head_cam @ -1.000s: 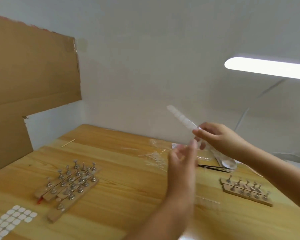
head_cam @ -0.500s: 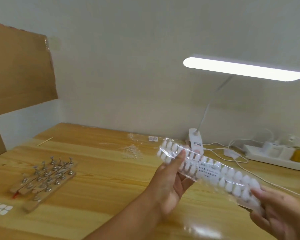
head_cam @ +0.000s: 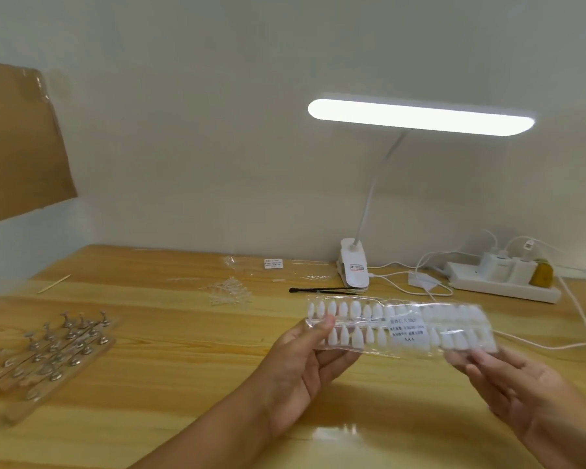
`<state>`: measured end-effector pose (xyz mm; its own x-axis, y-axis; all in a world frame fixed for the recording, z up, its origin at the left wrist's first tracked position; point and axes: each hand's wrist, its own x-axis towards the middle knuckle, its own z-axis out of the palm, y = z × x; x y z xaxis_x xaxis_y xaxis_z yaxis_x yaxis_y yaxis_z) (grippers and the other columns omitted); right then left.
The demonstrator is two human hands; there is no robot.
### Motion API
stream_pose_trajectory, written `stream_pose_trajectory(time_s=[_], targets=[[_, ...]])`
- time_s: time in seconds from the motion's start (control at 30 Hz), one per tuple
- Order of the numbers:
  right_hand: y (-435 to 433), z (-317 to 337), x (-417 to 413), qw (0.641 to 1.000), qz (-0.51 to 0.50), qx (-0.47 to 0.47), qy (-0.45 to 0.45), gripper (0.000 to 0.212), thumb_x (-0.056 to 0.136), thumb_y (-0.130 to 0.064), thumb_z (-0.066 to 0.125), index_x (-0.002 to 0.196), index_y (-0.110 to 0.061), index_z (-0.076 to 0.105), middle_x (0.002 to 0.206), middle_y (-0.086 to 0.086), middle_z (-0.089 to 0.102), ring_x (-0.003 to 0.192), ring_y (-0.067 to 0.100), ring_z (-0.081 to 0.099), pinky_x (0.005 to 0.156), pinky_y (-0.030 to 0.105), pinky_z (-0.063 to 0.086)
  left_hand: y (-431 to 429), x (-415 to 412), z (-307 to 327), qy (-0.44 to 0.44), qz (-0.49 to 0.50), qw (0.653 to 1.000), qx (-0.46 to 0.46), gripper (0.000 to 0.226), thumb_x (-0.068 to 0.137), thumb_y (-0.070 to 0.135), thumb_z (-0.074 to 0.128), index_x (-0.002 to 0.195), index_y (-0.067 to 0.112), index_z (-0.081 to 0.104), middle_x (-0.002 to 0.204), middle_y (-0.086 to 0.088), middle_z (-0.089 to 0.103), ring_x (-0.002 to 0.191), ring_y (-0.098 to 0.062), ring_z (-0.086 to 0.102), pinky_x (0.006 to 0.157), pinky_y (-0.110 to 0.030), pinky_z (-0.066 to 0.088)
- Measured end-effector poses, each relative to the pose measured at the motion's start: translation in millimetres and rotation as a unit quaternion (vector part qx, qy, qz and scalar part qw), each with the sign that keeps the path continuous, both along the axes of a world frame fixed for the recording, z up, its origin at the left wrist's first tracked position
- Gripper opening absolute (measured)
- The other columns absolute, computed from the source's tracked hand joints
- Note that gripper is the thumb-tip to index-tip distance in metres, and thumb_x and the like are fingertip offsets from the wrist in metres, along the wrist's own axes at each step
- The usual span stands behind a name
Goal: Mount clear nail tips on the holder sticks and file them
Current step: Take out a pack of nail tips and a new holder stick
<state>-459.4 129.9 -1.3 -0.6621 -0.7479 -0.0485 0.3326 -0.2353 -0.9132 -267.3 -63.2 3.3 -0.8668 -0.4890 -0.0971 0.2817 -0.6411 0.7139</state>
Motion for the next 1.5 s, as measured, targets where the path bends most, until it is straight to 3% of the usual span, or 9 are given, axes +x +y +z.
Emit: stream_pose_trajectory(time_s=[0.27, 0.53, 0.83, 0.97, 1.13, 1.23, 1.33, 1.43, 1.5], targets=[[12.5, 18.8, 11.9, 0.977, -0.09, 0.077, 0.176, 0.028, 0.071, -0.029, 0.07, 0.081, -0.004, 0.076, 0.081, 0.016, 0.075, 0.057, 0.011, 0.067, 0.052, 0.015, 0.054, 3.2, -4.4, -11.1, -0.07, 0.053, 0.974, -0.211, 0.045, 0.077, 0.011, 0.074, 0.12, 0.019, 0.062, 0.107, -0.011, 0.074, 0.092, -0.027, 0.073, 0.069, -0.028, 0.059], [16.1, 27.7, 19.6, 0.959, -0.1, 0.052, 0.261, 0.029, 0.076, -0.048, 0.064, 0.072, -0.02, 0.07, 0.058, -0.001, 0.05, 0.054, 0.007, 0.045, 0.057, 0.012, 0.044, 4.4, -2.7, -11.9, -0.081, 0.064, 0.972, -0.21, 0.031, 0.064, 0.029, 0.076, 0.091, 0.014, 0.079, 0.097, -0.015, 0.075, 0.072, -0.016, 0.068, 0.061, -0.021, 0.055], [22.6, 35.9, 18.7, 0.981, -0.055, 0.033, 0.182, 0.051, 0.082, -0.051, 0.069, 0.126, -0.025, 0.064, 0.127, 0.005, 0.065, 0.108, 0.028, 0.063, 0.069, 0.027, 0.058, 15.6, 3.2, -5.6, -0.064, 0.131, 0.925, -0.351, 0.011, 0.076, 0.032, 0.07, 0.081, 0.024, 0.074, 0.076, -0.009, 0.073, 0.061, -0.01, 0.062, 0.059, -0.019, 0.05], [20.9, 35.0, 18.0, 0.982, -0.033, 0.061, 0.174, 0.041, 0.082, -0.036, 0.062, 0.121, -0.025, 0.067, 0.11, 0.003, 0.072, 0.07, 0.015, 0.068, 0.057, 0.023, 0.057, 20.3, 5.4, -6.4, -0.058, 0.142, 0.898, -0.413, 0.009, 0.078, 0.034, 0.067, 0.081, 0.028, 0.072, 0.073, -0.006, 0.072, 0.062, -0.007, 0.063, 0.06, -0.012, 0.047], [17.7, 31.3, 15.3, 0.982, -0.049, 0.087, 0.158, 0.039, 0.078, -0.031, 0.064, 0.109, -0.007, 0.065, 0.091, 0.013, 0.071, 0.064, 0.021, 0.067, 0.051, 0.025, 0.056, 19.5, 5.8, -9.0, -0.054, 0.181, 0.831, -0.522, 0.007, 0.087, 0.038, 0.064, 0.088, 0.035, 0.07, 0.11, 0.014, 0.07, 0.105, -0.006, 0.065, 0.083, -0.018, 0.051], [17.3, 30.5, 15.5, 0.983, -0.063, 0.074, 0.157, 0.03, 0.078, -0.029, 0.065, 0.101, -0.01, 0.066, 0.087, 0.011, 0.069, 0.058, 0.017, 0.064, 0.047, 0.024, 0.055, 18.5, 8.1, -9.4, -0.016, 0.223, 0.744, -0.629, 0.008, 0.094, 0.036, 0.059, 0.095, 0.034, 0.067, 0.102, 0.014, 0.071, 0.096, -0.011, 0.067, 0.081, -0.018, 0.051], [17.1, 29.2, 16.3, 0.979, -0.07, 0.077, 0.177, 0.021, 0.077, -0.032, 0.064, 0.092, -0.018, 0.07, 0.086, 0.008, 0.069, 0.061, 0.018, 0.065, 0.048, 0.025, 0.055, 18.3, 9.5, -6.5, -0.009, 0.229, 0.733, -0.64, 0.011, 0.091, 0.037, 0.059, 0.099, 0.035, 0.065, 0.096, 0.014, 0.071, 0.092, -0.011, 0.068, 0.08, -0.016, 0.051], [18.5, 30.0, 16.2, 0.941, -0.094, 0.111, 0.306, 0.018, 0.083, -0.04, 0.059, 0.086, -0.032, 0.075, 0.09, -0.006, 0.074, 0.073, 0.007, 0.067, 0.059, 0.014, 0.052, 17.8, 9.1, -5.6, -0.024, 0.232, 0.768, -0.597, 0.007, 0.088, 0.036, 0.065, 0.095, 0.038, 0.066, 0.091, 0.006, 0.071, 0.088, -0.015, 0.066, 0.075, -0.028, 0.053], [21.6, 29.1, 11.7, 0.853, -0.124, 0.168, 0.478, 0.024, 0.087, -0.044, 0.053, 0.091, -0.036, 0.075, 0.092, -0.014, 0.068, 0.08, 0.003, 0.063, 0.066, 0.008, 0.045, 18.8, 8.7, -5.9, -0.032, 0.232, 0.785, -0.574, 0.007, 0.087, 0.041, 0.064, 0.093, 0.04, 0.065, 0.09, 0.001, 0.07, 0.085, -0.018, 0.064, 0.073, -0.041, 0.051]])
